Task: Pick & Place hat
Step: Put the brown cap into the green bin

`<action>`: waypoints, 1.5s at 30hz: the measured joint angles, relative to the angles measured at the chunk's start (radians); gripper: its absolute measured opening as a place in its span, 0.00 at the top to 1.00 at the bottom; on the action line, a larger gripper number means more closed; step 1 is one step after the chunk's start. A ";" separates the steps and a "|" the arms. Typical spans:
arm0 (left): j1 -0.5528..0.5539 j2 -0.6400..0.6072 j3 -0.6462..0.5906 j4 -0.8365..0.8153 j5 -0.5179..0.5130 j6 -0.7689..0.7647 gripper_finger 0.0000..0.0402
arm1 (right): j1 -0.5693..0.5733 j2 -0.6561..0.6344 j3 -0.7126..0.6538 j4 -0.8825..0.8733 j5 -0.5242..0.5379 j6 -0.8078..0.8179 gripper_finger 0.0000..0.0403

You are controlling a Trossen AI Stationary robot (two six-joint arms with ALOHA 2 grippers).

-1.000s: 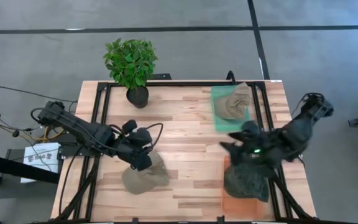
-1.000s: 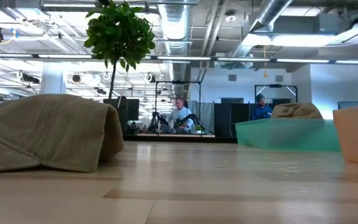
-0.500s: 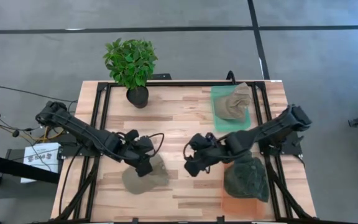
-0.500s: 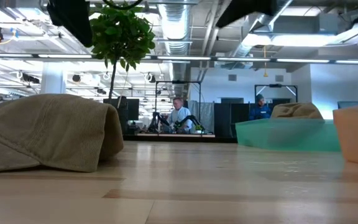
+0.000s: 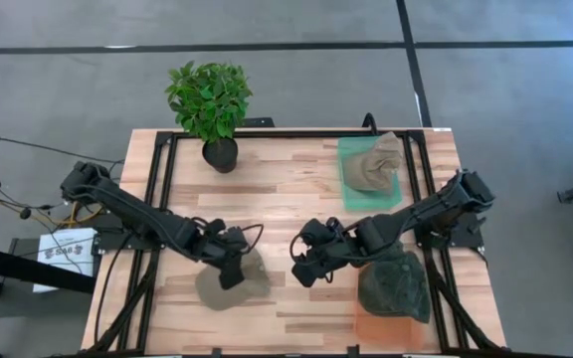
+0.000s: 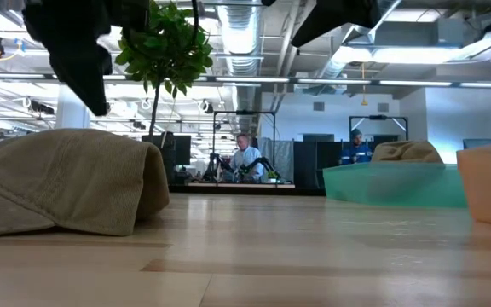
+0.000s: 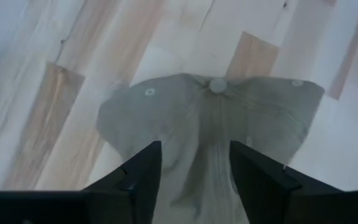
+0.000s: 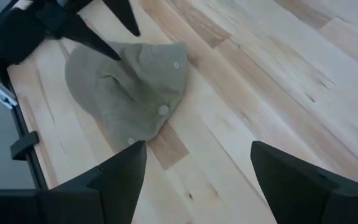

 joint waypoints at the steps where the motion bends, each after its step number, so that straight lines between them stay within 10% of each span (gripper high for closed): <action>1: 0.004 0.000 -0.013 0.018 0.000 -0.001 0.52 | 0.000 0.000 0.000 0.000 0.000 0.003 0.30; 21: 0.009 0.000 -0.287 0.284 -0.036 0.029 0.43 | 0.000 0.000 0.000 0.070 0.002 0.015 0.30; 27: 0.009 0.000 -0.340 0.335 -0.030 0.017 0.57 | 0.000 0.000 0.000 0.076 0.002 0.015 0.30; 33: -0.003 -0.004 -0.292 0.342 0.016 -0.010 0.94 | 0.000 0.000 0.000 0.077 -0.001 0.016 0.30; 45: -0.012 -0.255 -0.099 0.199 -0.203 0.078 1.00 | 0.007 -0.001 0.001 0.085 0.010 0.078 0.30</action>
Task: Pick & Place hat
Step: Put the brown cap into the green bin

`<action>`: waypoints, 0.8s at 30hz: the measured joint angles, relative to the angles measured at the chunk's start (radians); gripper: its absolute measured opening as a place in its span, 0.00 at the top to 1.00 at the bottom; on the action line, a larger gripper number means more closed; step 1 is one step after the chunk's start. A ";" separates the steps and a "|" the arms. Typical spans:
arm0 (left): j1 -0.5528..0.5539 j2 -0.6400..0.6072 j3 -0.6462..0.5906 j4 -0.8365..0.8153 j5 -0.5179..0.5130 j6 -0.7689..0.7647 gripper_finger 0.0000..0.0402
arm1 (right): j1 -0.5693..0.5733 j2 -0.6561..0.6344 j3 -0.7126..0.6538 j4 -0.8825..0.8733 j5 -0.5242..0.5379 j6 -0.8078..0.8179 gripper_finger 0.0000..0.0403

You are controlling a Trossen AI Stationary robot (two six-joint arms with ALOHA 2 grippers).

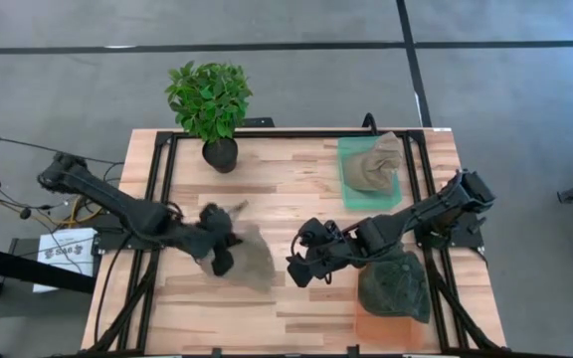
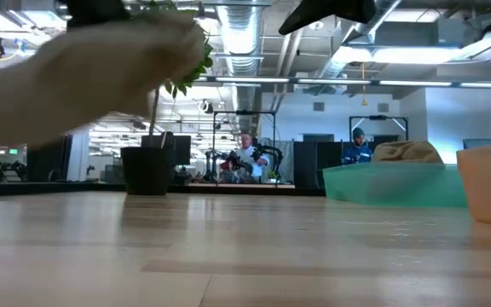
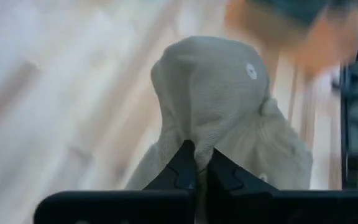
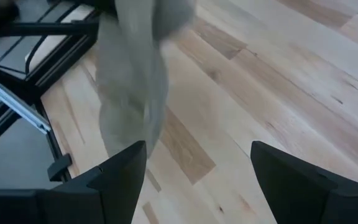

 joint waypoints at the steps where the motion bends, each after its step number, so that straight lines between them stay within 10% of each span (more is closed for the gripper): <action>1: 0.000 -0.031 0.006 -0.007 -0.035 0.007 1.00 | 0.006 0.000 0.000 0.000 0.011 0.007 0.30; 13: 0.001 -0.232 0.010 0.088 -0.373 0.018 1.00 | 0.067 0.000 0.000 0.090 0.241 -0.040 0.30; 24: 0.003 -0.197 0.009 0.261 -0.402 0.026 1.00 | -0.018 0.000 0.000 0.337 0.252 -0.281 0.30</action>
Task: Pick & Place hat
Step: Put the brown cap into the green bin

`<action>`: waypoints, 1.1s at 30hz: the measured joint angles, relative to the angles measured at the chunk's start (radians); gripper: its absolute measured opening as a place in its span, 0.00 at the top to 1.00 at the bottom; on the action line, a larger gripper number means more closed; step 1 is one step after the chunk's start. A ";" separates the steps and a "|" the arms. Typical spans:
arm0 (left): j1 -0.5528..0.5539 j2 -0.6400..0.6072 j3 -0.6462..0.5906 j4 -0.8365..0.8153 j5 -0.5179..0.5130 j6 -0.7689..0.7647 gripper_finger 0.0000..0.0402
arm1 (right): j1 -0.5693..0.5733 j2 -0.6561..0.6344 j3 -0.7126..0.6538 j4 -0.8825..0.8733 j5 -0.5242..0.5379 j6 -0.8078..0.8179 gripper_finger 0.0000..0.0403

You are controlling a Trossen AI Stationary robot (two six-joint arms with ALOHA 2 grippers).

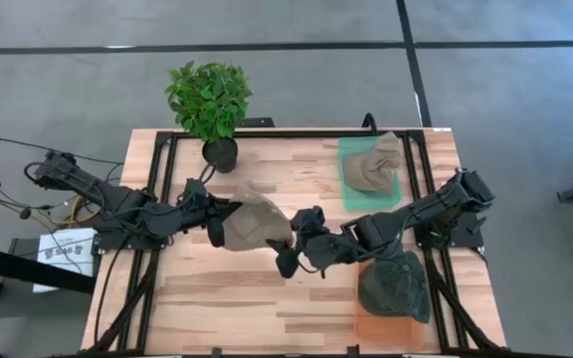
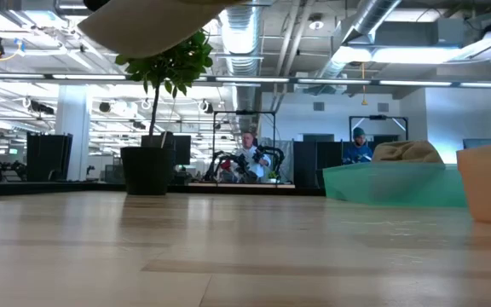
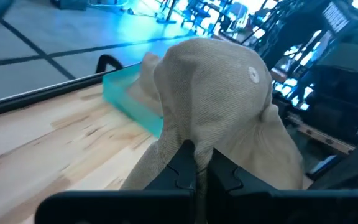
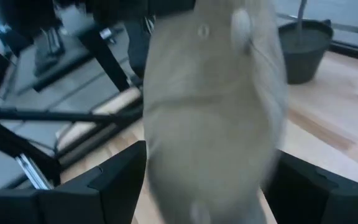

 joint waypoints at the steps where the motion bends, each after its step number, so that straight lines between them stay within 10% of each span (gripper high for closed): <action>1: 0.000 0.006 0.000 0.018 0.000 0.008 1.00 | -0.007 0.002 0.000 0.019 -0.001 -0.001 0.30; 9: 0.000 0.062 0.000 0.130 0.020 0.044 1.00 | -0.029 0.060 -0.002 0.154 -0.001 -0.065 0.39; 18: -0.002 0.097 0.000 0.137 0.054 0.043 0.95 | -0.022 0.079 0.000 0.174 -0.002 -0.079 0.96; 33: 0.006 0.058 0.000 0.024 0.212 0.102 0.58 | -0.013 0.056 0.000 0.097 0.000 0.063 0.97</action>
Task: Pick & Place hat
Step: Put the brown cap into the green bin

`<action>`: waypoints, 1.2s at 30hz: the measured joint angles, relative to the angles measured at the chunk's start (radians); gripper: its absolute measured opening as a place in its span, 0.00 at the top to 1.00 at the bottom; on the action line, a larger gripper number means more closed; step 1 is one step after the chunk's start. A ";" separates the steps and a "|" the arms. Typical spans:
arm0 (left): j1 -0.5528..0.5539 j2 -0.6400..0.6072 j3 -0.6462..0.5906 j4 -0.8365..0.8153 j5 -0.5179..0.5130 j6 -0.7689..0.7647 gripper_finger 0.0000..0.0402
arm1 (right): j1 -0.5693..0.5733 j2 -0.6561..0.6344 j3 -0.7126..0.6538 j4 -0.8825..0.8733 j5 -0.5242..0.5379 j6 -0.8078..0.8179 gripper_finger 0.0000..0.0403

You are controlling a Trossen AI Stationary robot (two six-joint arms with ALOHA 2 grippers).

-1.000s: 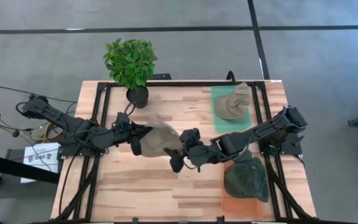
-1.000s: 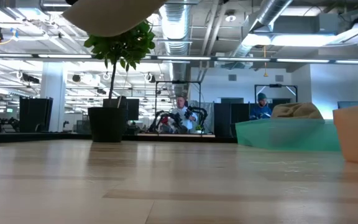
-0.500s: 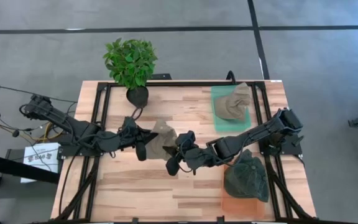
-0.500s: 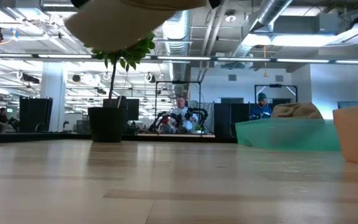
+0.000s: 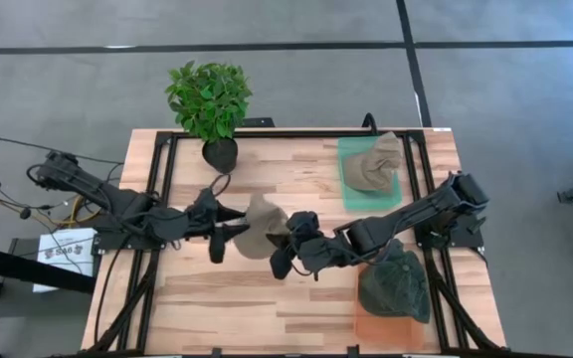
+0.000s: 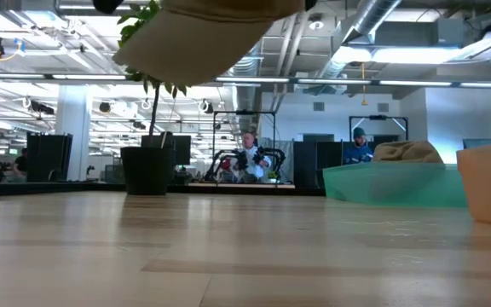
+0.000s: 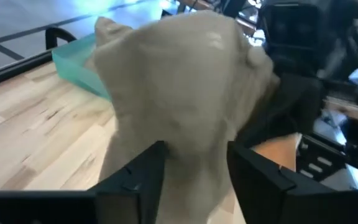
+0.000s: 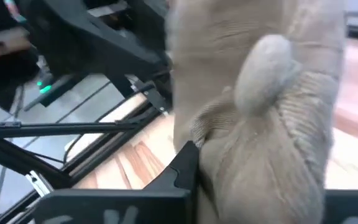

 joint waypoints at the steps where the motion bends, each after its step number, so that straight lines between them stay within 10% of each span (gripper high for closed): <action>1: -0.001 -0.019 0.000 -0.023 0.002 0.000 0.56 | 0.004 -0.007 0.000 -0.029 0.002 0.024 0.98; 12: -0.010 -0.179 0.000 -0.238 0.009 0.000 0.52 | 0.012 -0.094 0.000 -0.417 0.041 0.336 0.99; 26: -0.024 -0.069 0.000 -0.302 0.009 -0.047 0.52 | -0.126 -0.350 -0.034 -0.954 0.100 0.438 1.00; 36: -0.019 -0.053 0.000 -0.300 -0.092 -0.112 0.52 | -0.357 -0.651 -0.363 -0.709 0.105 0.166 1.00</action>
